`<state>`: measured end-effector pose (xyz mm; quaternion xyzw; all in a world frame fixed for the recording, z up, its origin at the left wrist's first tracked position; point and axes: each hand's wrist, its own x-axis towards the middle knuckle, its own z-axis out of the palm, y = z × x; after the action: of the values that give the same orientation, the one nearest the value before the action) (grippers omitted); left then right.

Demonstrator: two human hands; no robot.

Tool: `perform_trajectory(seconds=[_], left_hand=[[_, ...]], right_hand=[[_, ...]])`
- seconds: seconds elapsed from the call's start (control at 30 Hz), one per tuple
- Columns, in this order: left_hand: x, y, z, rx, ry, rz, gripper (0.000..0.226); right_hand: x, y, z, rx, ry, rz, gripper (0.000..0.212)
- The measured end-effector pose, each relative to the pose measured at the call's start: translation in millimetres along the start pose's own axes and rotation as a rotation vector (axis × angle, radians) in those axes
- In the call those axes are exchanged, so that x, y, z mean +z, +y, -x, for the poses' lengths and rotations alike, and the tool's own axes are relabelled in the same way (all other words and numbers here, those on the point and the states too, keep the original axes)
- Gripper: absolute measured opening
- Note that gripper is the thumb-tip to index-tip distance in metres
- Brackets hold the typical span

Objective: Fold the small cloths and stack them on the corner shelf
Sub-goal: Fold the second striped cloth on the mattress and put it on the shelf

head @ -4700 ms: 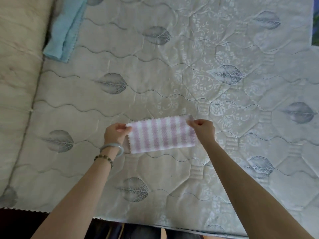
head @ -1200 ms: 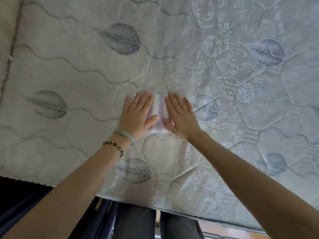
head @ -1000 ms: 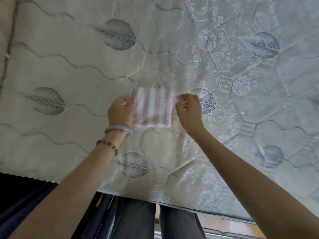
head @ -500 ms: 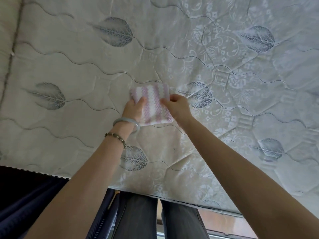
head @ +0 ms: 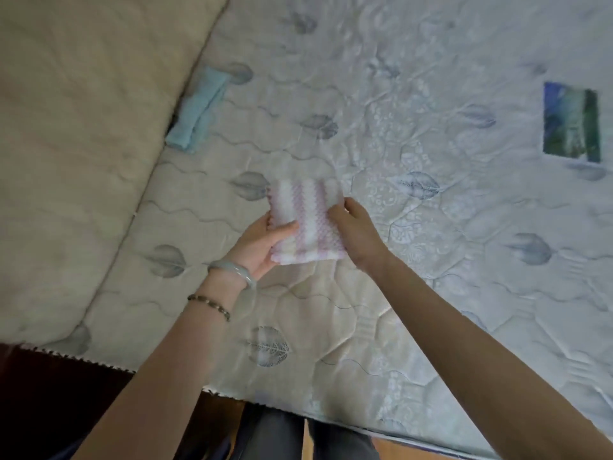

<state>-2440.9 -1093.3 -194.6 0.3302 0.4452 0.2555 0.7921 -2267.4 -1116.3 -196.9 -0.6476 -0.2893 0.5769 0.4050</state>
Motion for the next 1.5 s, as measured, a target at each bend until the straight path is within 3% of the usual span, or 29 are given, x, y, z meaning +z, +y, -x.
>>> perform_trajectory(seconds=[0.07, 0.2, 0.27, 0.33, 0.5, 0.6, 0.77, 1.0, 1.13, 1.2, 1.27, 1.5], left_hand=[[17.3, 23.7, 9.5, 0.056, -0.012, -0.028, 0.038], [66.5, 79.9, 29.6, 0.164, -0.032, -0.112, 0.028], [83.6, 99.5, 32.4, 0.191, -0.054, -0.14, 0.023], [112.3, 121.0, 41.6, 0.207, -0.146, -0.18, 0.024], [195.8, 151.3, 94.0, 0.181, -0.525, -0.147, 0.034], [231.9, 147.5, 124.1, 0.15, -0.733, -0.12, 0.046], [295.5, 123.1, 163.2, 0.138, -1.001, -0.267, 0.061], [377.7, 65.6, 197.0, 0.049, -1.078, -0.314, 0.052], [418.5, 36.9, 214.9, -0.092, -1.134, -0.254, 0.046], [440.2, 21.1, 217.1, -0.106, -1.112, -0.285, 0.033], [460.5, 5.8, 218.7, -0.137, -1.108, -0.314, 0.036], [554.6, -47.1, 236.1, -0.313, -1.176, -0.425, 0.038]], right_hand=[[-9.4, -29.2, 13.3, -0.058, 0.013, 0.002, 0.014], [-33.7, -91.4, 54.5, -0.175, 0.125, -0.027, 0.034], [-44.0, -111.9, 71.8, -0.21, 0.162, -0.088, 0.024], [-61.0, -133.4, 102.4, -0.26, 0.243, -0.115, 0.016], [-104.6, -165.4, 191.1, -0.379, 0.504, -0.131, 0.037], [-126.2, -170.3, 247.9, -0.412, 0.649, -0.118, 0.03], [-159.8, -158.5, 345.6, -0.433, 0.877, -0.1, 0.019], [-189.8, -116.4, 445.5, -0.375, 1.092, -0.133, 0.019], [-210.3, -87.8, 486.2, -0.348, 1.183, -0.201, 0.023], [-226.4, -73.3, 506.0, -0.331, 1.249, -0.233, 0.028], [-245.3, -60.6, 524.3, -0.33, 1.296, -0.26, 0.026], [-323.8, -26.5, 568.2, -0.398, 1.268, -0.335, 0.022]])
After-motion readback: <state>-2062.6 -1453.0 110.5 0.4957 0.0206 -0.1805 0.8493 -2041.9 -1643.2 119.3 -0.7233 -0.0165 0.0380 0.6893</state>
